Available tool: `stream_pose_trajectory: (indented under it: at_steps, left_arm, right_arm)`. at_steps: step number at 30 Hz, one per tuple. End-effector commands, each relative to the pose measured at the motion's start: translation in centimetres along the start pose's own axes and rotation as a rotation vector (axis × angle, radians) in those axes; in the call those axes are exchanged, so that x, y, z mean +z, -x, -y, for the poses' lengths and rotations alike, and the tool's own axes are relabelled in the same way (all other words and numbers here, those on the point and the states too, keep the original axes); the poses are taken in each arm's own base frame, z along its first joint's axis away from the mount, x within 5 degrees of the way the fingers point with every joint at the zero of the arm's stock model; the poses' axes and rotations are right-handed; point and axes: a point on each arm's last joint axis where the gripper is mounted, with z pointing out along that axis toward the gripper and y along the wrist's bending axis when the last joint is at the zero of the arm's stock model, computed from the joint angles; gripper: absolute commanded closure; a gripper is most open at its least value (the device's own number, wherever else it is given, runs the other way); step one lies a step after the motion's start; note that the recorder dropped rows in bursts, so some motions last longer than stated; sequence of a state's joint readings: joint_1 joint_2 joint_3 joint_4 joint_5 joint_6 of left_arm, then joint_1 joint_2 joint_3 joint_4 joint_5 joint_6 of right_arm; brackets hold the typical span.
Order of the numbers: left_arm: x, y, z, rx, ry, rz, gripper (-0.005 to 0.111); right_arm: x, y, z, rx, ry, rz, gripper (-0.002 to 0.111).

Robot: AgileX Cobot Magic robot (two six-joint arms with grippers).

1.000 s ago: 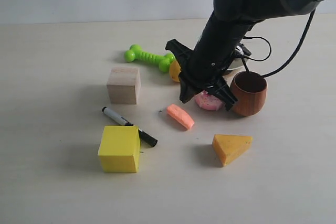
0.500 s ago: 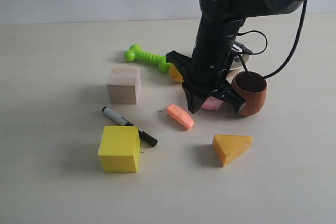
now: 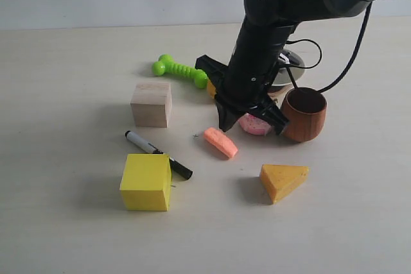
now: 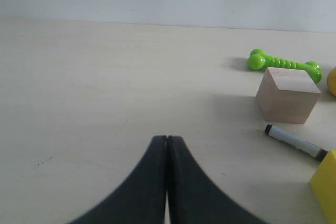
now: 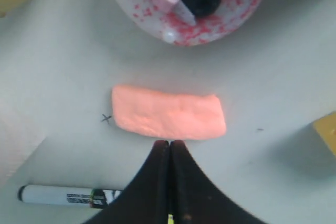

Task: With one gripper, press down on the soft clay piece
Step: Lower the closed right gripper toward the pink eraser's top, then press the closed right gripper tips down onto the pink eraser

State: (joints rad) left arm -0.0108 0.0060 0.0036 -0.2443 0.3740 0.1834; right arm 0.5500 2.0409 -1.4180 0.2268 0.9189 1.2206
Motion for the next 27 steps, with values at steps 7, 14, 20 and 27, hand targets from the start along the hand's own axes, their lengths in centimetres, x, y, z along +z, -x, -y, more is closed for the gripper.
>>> stream_pose_trajectory:
  at_steps: [7, 14, 20, 27]
  left_arm:
    - [-0.1, 0.2, 0.0, -0.003, 0.004, 0.019, 0.107]
    - [-0.1, 0.2, 0.0, -0.003, 0.004, 0.019, 0.107]
    - [-0.1, 0.2, 0.0, -0.003, 0.004, 0.019, 0.107]
    - [-0.1, 0.2, 0.0, -0.003, 0.004, 0.019, 0.107]
  right_arm:
    - [-0.2, -0.1, -1.1, 0.028, 0.11, 0.021, 0.108]
    - [-0.1, 0.0, -1.0, 0.036, 0.093, 0.047, 0.108]
    - [0.5, -0.2, -0.9, 0.028, 0.074, 0.047, 0.108]
    - [2.0, -0.1, -0.8, 0.055, 0.04, 0.017, 0.108]
